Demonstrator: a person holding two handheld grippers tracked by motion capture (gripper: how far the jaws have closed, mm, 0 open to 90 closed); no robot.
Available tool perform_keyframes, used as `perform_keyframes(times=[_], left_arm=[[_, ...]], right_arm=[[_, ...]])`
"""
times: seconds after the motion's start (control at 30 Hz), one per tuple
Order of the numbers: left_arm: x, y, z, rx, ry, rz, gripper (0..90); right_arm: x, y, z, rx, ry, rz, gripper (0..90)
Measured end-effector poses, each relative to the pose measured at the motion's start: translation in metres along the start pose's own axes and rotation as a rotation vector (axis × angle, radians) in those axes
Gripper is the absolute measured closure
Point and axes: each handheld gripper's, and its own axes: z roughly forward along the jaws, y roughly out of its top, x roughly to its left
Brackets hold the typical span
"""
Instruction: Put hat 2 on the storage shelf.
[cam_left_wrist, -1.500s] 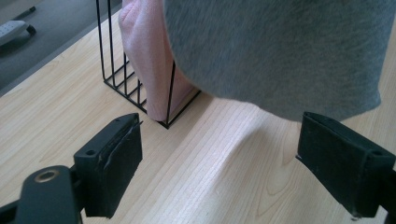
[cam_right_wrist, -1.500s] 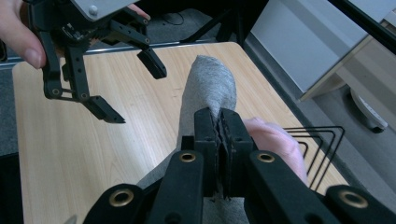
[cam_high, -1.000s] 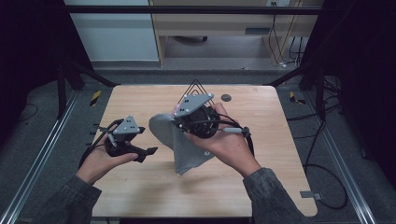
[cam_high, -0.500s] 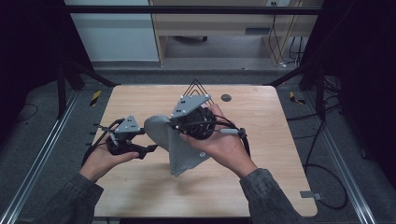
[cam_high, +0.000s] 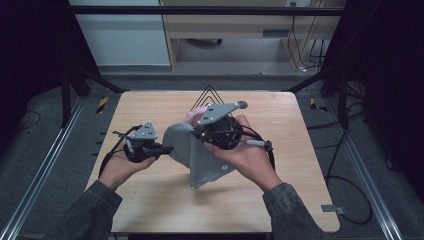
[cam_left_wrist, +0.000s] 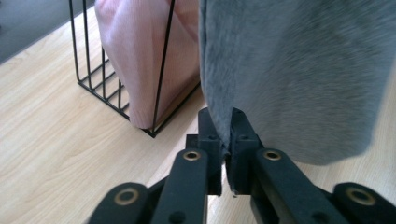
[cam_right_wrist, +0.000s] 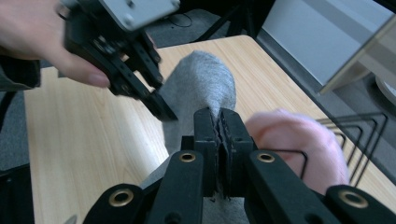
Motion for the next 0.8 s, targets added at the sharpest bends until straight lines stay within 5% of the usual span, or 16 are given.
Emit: perform_keyframes(times=[0.43,0.8], left_arm=[[-0.014,0.049,-0.040,0.041,0.044,0.088,86.9],[-0.016,0.083,-0.057,0.048,0.079,0.129,86.9]], right_arm=[[-0.026,-0.018,-0.025,-0.039,-0.053,0.092,87.0],[-0.038,-0.010,-0.042,-0.071,-0.067,0.116,87.0]])
